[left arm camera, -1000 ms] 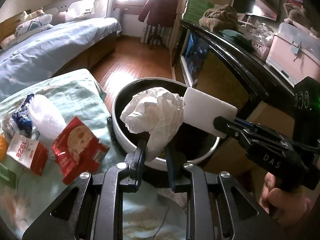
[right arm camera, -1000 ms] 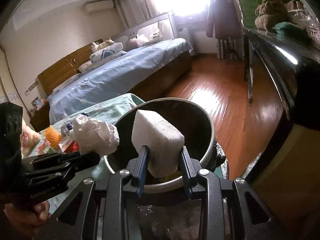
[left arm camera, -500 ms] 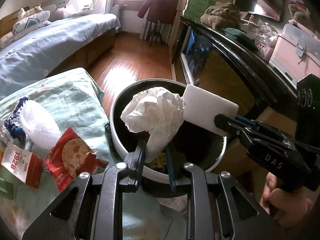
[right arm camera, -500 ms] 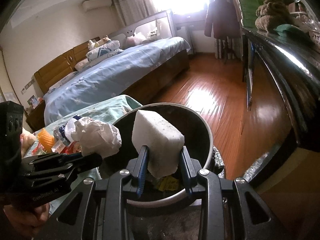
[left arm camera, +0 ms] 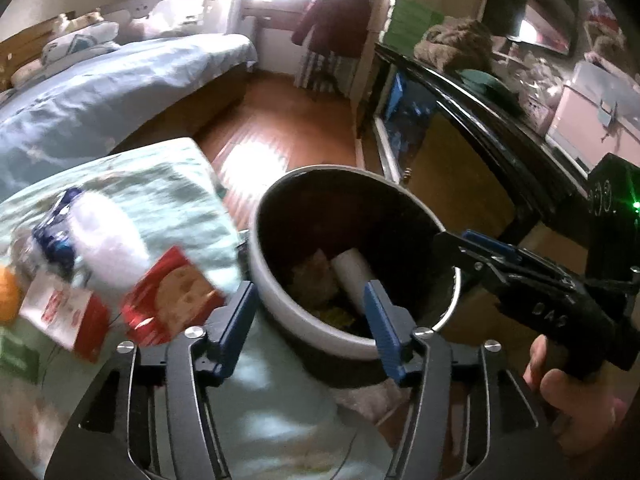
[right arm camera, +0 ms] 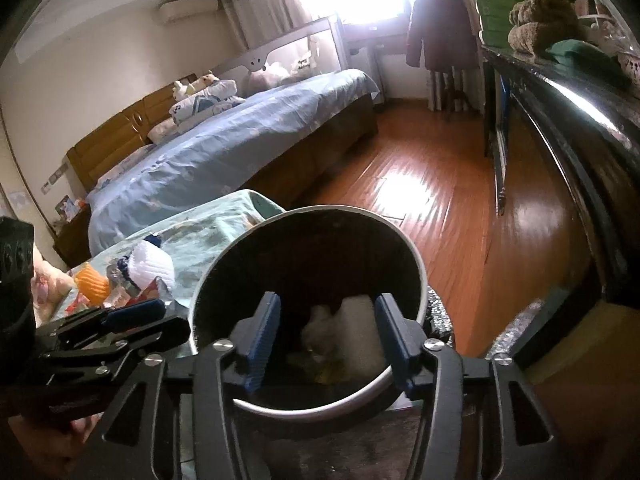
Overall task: Collect trash
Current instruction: 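Open both grippers to drop the tissue and foam block into the bin, then move both open grippers back over the remaining items on the bed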
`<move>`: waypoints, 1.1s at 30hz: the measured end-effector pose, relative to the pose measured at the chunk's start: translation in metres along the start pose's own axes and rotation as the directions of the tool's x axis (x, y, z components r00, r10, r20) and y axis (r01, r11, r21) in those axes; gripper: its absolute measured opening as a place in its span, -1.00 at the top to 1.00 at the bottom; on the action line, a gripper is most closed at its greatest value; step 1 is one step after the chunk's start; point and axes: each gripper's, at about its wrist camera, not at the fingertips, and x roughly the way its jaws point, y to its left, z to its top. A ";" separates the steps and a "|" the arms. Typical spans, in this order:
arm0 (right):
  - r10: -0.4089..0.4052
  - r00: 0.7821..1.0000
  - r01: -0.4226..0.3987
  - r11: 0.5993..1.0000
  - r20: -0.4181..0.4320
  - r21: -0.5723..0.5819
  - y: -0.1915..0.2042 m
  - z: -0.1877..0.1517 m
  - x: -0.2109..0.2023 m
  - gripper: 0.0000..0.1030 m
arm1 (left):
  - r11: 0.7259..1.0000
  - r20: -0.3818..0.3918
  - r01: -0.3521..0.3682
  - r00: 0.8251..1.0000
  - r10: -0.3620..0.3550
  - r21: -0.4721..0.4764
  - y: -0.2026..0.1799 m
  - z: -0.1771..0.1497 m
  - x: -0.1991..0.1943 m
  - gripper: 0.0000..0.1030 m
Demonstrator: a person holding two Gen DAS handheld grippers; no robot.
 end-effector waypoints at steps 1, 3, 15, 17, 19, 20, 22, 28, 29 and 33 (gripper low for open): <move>0.008 1.000 -0.008 1.000 0.003 0.004 0.001 -0.002 -0.001 -0.21 | 1.000 0.004 -0.007 1.000 0.007 -0.010 0.003 -0.003 -0.003 -0.15; 0.028 1.000 -0.028 1.000 0.010 0.013 0.004 -0.005 -0.005 -0.54 | 0.999 0.009 -0.018 1.000 0.018 -0.034 0.011 -0.010 -0.010 -0.17; 0.112 0.994 -0.112 0.994 -0.009 0.011 0.040 -0.029 -0.014 -0.78 | 0.978 0.062 -0.091 0.993 0.105 -0.190 0.067 -0.053 -0.059 -0.30; 0.125 0.992 -0.125 0.992 -0.015 0.006 0.048 -0.033 -0.014 -0.78 | 0.973 0.060 -0.102 0.991 0.116 -0.209 0.075 -0.060 -0.064 -0.31; 0.137 0.990 -0.137 0.991 -0.023 0.000 0.055 -0.035 -0.014 -0.78 | 0.968 0.057 -0.118 0.989 0.134 -0.223 0.082 -0.067 -0.070 -0.32; 0.146 0.989 -0.146 0.989 -0.029 -0.006 0.059 -0.037 -0.014 -0.78 | 0.966 0.056 -0.124 0.989 0.140 -0.229 0.085 -0.070 -0.072 -0.32; 0.158 0.987 -0.159 0.987 -0.038 -0.019 0.068 -0.040 -0.014 -0.78 | 0.959 0.051 -0.140 0.986 0.157 -0.247 0.094 -0.078 -0.077 -0.34; 0.201 0.977 -0.205 0.977 -0.066 -0.056 0.095 -0.047 -0.009 -0.78 | 0.928 0.030 -0.174 0.981 0.194 -0.329 0.126 -0.098 -0.090 -0.38; 0.207 0.976 -0.211 0.976 -0.071 -0.062 0.099 -0.048 -0.008 -0.78 | 0.925 0.030 -0.177 0.980 0.198 -0.337 0.130 -0.099 -0.091 -0.39; 0.232 0.968 -0.241 0.966 -0.095 -0.094 0.120 -0.055 -0.001 -0.78 | 0.906 0.025 -0.208 0.972 0.233 -0.368 0.144 -0.104 -0.097 -0.42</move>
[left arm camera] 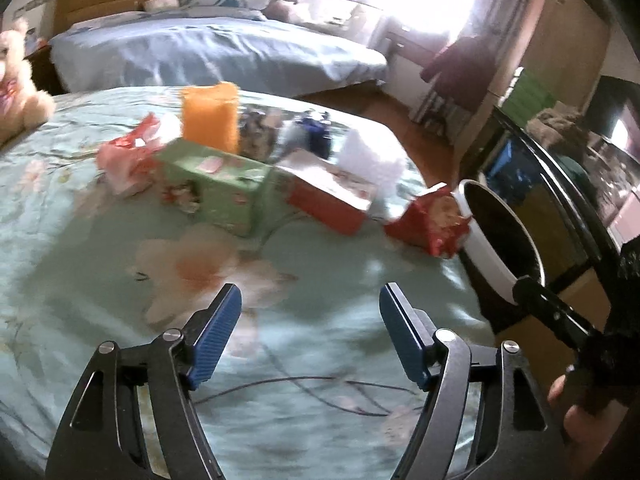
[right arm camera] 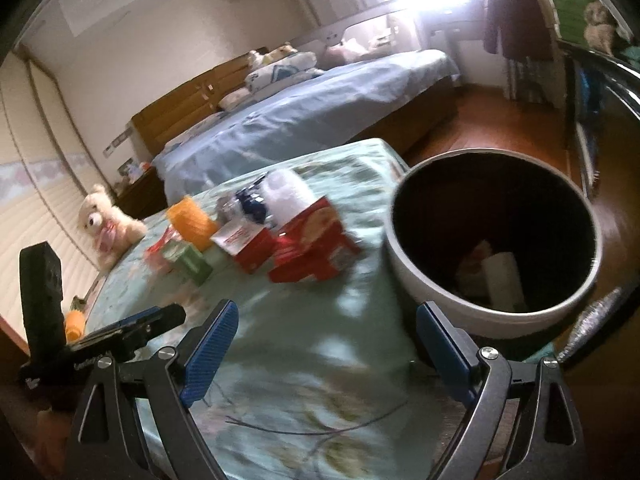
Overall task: Collect trash
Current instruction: 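Move both open grippers back over the remaining items on the bed, then grasp the green milk carton with the left gripper while the right gripper grasps the red chip bag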
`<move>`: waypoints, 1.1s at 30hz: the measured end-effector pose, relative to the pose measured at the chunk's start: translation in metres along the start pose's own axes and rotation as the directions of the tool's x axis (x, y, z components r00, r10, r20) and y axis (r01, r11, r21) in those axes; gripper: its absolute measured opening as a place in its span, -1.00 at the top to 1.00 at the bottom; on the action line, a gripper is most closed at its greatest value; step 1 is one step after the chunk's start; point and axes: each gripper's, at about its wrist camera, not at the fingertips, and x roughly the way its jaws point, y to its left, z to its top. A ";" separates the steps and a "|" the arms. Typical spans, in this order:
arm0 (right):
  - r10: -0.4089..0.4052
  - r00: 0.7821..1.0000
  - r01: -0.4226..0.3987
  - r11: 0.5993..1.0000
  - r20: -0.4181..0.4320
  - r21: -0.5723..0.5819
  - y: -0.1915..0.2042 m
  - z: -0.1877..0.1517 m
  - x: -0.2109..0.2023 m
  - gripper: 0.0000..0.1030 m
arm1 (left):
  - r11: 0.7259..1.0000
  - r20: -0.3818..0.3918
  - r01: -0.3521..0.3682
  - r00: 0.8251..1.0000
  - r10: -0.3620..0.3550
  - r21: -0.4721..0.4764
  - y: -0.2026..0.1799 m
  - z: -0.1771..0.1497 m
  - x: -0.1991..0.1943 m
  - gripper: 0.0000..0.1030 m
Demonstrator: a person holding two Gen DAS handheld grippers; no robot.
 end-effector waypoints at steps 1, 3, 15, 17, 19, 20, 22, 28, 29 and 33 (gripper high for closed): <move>0.005 1.000 -0.005 1.000 -0.002 -0.006 0.004 -0.001 0.003 -0.78 | 1.000 0.000 -0.009 1.000 0.009 -0.007 0.004 0.001 0.000 -0.42; 0.017 1.000 -0.017 1.000 -0.007 -0.019 0.009 -0.001 0.007 -0.78 | 1.000 0.003 -0.024 1.000 0.024 -0.019 0.010 0.003 0.002 -0.42; 0.082 0.996 -0.082 0.997 -0.042 0.007 0.017 0.004 0.042 -0.77 | 0.993 -0.002 -0.094 0.996 0.095 -0.076 0.029 0.027 0.031 -0.45; 0.086 0.996 -0.085 0.996 -0.040 0.022 0.015 0.007 0.047 -0.77 | 0.991 -0.017 -0.087 0.996 0.086 -0.100 0.030 0.032 0.038 -0.46; 0.086 0.996 -0.084 0.996 -0.039 0.043 0.012 0.010 0.051 -0.76 | 0.988 -0.026 -0.084 0.996 0.081 -0.130 0.032 0.038 0.046 -0.46; 0.087 0.995 -0.085 0.995 -0.039 0.056 0.009 0.012 0.053 -0.76 | 0.986 -0.025 -0.092 0.996 0.090 -0.136 0.032 0.041 0.048 -0.46; 0.091 0.995 -0.087 0.993 -0.041 0.079 0.005 0.014 0.059 -0.74 | 0.983 -0.023 -0.113 0.994 0.111 -0.145 0.031 0.045 0.053 -0.47; 0.110 0.993 -0.102 0.984 -0.049 0.146 -0.005 0.019 0.073 -0.55 | 0.962 -0.020 -0.200 0.980 0.199 -0.185 0.038 0.052 0.066 -0.47; 0.110 0.993 -0.101 0.982 -0.051 0.159 -0.007 0.019 0.076 -0.46 | 0.959 -0.022 -0.211 0.977 0.210 -0.188 0.040 0.053 0.067 -0.46; 0.112 0.992 -0.097 0.972 -0.058 0.215 -0.018 0.017 0.083 -0.05 | 0.961 -0.008 -0.208 0.978 0.210 -0.183 0.049 0.052 0.070 -0.31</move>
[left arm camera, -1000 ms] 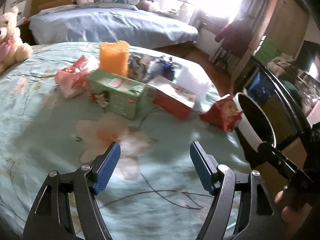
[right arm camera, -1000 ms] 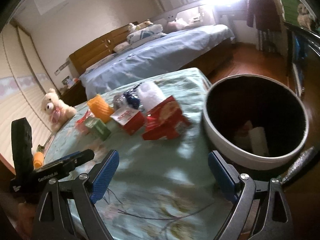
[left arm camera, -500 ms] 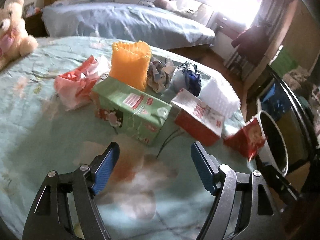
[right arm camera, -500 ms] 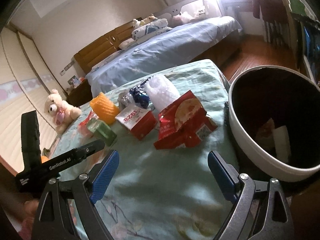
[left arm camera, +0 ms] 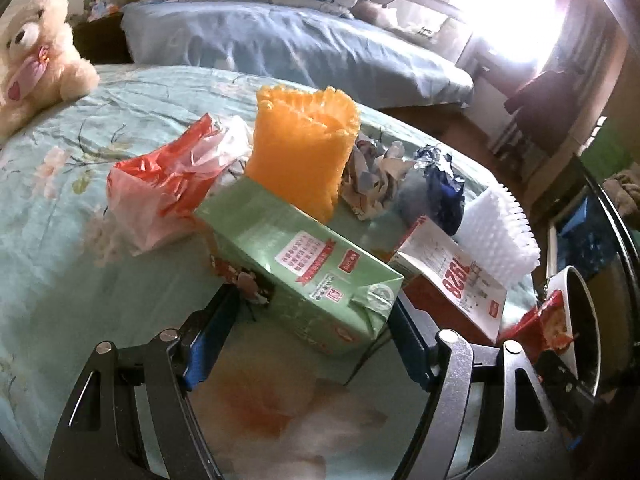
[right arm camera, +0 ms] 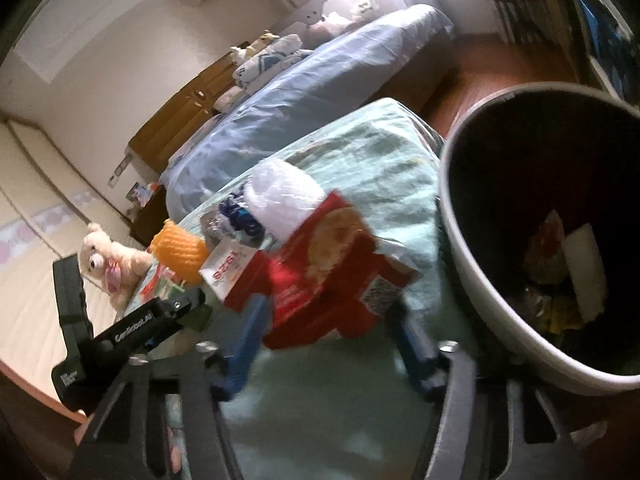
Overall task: Collect trash
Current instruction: 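Grasp the green milk carton with the left gripper while the right gripper grasps the red chip bag, then carry the green carton and red chip bag over the trash bin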
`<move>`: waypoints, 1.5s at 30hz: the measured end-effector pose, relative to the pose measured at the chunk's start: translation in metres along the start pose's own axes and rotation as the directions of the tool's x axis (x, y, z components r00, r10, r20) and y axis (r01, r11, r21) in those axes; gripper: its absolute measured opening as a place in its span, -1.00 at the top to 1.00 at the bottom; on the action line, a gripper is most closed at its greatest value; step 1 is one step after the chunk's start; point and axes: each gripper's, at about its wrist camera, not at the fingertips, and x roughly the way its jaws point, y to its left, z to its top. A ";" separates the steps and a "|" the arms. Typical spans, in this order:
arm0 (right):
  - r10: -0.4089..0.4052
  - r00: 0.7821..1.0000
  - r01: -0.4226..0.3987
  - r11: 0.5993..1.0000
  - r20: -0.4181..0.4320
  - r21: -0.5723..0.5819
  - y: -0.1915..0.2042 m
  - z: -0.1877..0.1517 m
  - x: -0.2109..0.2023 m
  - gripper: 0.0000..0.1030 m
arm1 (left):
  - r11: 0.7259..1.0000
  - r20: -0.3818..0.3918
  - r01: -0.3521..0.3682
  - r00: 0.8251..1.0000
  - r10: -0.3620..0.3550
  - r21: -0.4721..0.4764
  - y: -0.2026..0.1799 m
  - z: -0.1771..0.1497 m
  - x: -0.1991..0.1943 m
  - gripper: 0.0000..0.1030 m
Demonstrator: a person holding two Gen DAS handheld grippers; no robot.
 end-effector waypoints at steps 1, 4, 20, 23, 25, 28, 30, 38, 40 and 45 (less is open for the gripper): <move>0.009 1.000 -0.009 1.000 0.002 0.007 -0.002 0.000 0.000 -0.04 | 1.000 0.005 0.006 1.000 -0.006 0.014 0.001 -0.001 -0.001 -0.12; 0.004 1.000 -0.004 1.000 0.017 -0.022 0.003 0.000 -0.003 0.11 | 0.998 0.017 0.036 0.999 -0.036 0.042 0.007 -0.007 -0.009 0.22; -0.017 1.000 0.021 0.989 0.026 -0.145 0.019 -0.022 -0.035 0.17 | 0.963 -0.027 0.172 0.985 -0.170 0.207 -0.008 -0.055 -0.063 0.36; -0.021 0.999 0.026 0.987 0.035 -0.161 0.023 -0.025 -0.041 0.17 | 0.954 -0.030 0.192 0.981 -0.190 0.231 -0.017 -0.059 -0.069 0.36; -0.026 0.999 0.033 0.984 0.042 -0.173 0.025 -0.027 -0.046 0.17 | 0.946 -0.030 0.208 0.978 -0.207 0.247 -0.023 -0.062 -0.075 0.36; -0.031 0.998 0.040 0.981 0.052 -0.189 0.027 -0.030 -0.052 0.17 | 0.935 -0.027 0.226 0.973 -0.227 0.272 -0.033 -0.067 -0.082 0.36; -0.037 0.998 0.048 0.978 0.059 -0.201 0.028 -0.032 -0.057 0.17 | 0.929 -0.025 0.233 0.972 -0.236 0.286 -0.039 -0.071 -0.086 0.36; -0.055 0.994 0.073 0.976 0.095 -0.203 0.023 -0.034 -0.076 0.17 | 0.901 -0.037 0.266 0.962 -0.270 0.344 -0.066 -0.078 -0.094 0.36; -0.061 0.992 0.082 0.976 0.108 -0.201 0.020 -0.033 -0.082 0.17 | 0.893 -0.041 0.273 0.960 -0.277 0.359 -0.073 -0.080 -0.095 0.36; -0.076 0.987 0.102 0.976 0.140 -0.192 0.012 -0.031 -0.095 0.17 | 0.870 -0.051 0.287 0.955 -0.292 0.402 -0.093 -0.084 -0.097 0.36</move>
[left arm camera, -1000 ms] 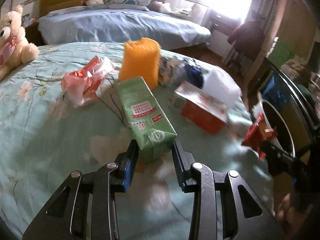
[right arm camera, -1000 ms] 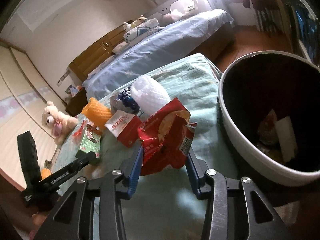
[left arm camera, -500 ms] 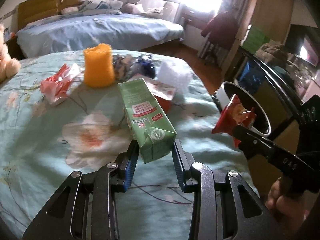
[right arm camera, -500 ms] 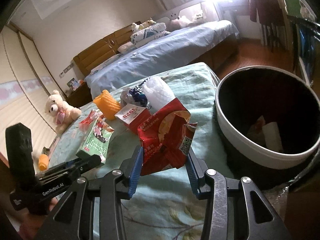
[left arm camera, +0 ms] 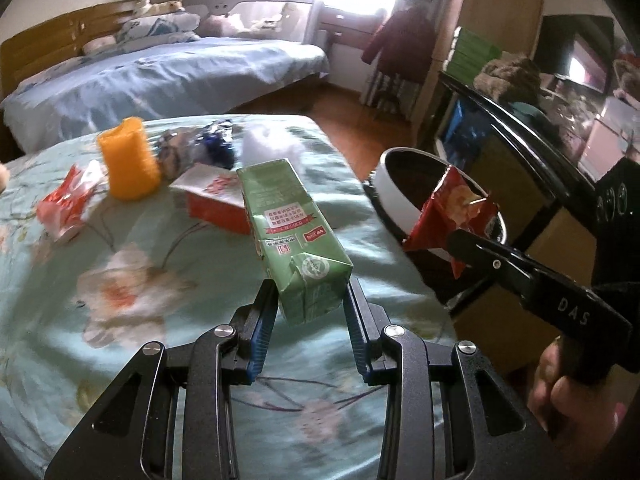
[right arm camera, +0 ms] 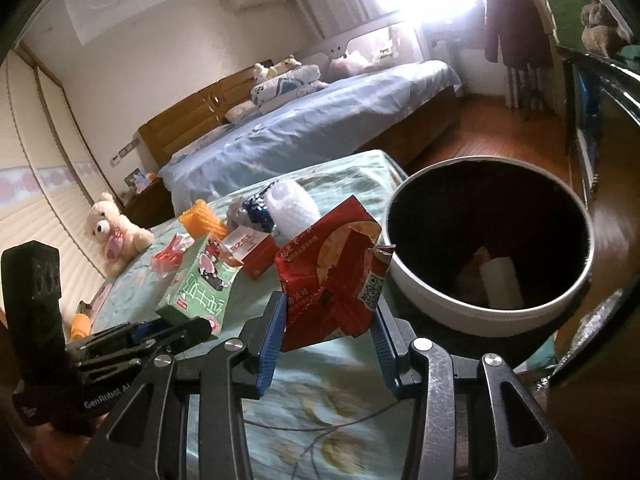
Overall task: Collect trash
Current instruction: 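Carry the green carton and red chip bag over the trash bin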
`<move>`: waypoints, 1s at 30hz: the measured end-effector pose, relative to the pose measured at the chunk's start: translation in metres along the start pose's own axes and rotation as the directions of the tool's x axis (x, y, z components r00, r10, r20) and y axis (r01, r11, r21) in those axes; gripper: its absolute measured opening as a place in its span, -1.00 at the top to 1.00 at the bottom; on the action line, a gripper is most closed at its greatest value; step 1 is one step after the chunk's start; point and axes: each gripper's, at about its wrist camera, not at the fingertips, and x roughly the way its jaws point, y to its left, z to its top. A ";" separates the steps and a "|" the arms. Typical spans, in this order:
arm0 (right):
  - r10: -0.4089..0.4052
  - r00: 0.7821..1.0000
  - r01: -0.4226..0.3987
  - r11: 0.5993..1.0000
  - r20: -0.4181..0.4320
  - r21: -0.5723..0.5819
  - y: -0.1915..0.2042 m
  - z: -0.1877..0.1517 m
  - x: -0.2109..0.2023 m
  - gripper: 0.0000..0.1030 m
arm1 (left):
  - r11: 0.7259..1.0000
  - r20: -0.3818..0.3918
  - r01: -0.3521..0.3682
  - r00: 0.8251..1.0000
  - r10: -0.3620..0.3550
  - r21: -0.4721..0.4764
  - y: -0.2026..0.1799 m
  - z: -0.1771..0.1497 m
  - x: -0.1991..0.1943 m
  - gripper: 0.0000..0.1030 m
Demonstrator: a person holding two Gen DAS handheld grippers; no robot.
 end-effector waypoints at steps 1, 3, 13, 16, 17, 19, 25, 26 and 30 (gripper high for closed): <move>-0.004 1.000 0.004 1.000 0.003 0.001 -0.002 0.000 -0.001 0.17 | 1.000 -0.001 0.006 1.000 -0.006 0.008 -0.004 0.001 0.001 0.37; -0.015 1.000 0.015 1.000 0.013 0.003 -0.006 0.001 -0.005 0.17 | 1.000 0.000 0.012 1.000 -0.012 0.018 -0.010 0.002 0.002 0.36; -0.066 0.997 0.065 0.997 0.050 0.035 -0.031 0.006 -0.024 0.17 | 0.996 -0.005 0.050 0.999 -0.049 0.077 -0.041 0.013 0.012 0.37; -0.083 0.995 0.080 0.996 0.057 0.043 -0.038 0.007 -0.029 0.17 | 0.994 -0.006 0.061 0.998 -0.061 0.093 -0.049 0.017 0.014 0.37; -0.088 0.994 0.085 0.995 0.059 0.046 -0.040 0.008 -0.030 0.17 | 0.993 -0.007 0.066 0.998 -0.065 0.098 -0.052 0.019 0.015 0.37; -0.099 0.993 0.095 0.994 0.063 0.052 -0.045 0.008 -0.033 0.17 | 0.991 -0.007 0.074 0.997 -0.074 0.111 -0.058 0.022 0.017 0.37; -0.127 0.989 0.122 0.990 0.071 0.071 -0.058 0.011 -0.038 0.17 | 0.986 -0.005 0.093 0.996 -0.093 0.135 -0.072 0.029 0.021 0.37; -0.131 0.989 0.126 0.989 0.072 0.075 -0.060 0.011 -0.038 0.17 | 0.986 -0.006 0.096 0.995 -0.096 0.136 -0.073 0.030 0.022 0.37; -0.144 0.987 0.138 0.987 0.078 0.080 -0.066 0.014 -0.040 0.17 | 0.984 -0.007 0.103 0.995 -0.103 0.146 -0.081 0.035 0.026 0.37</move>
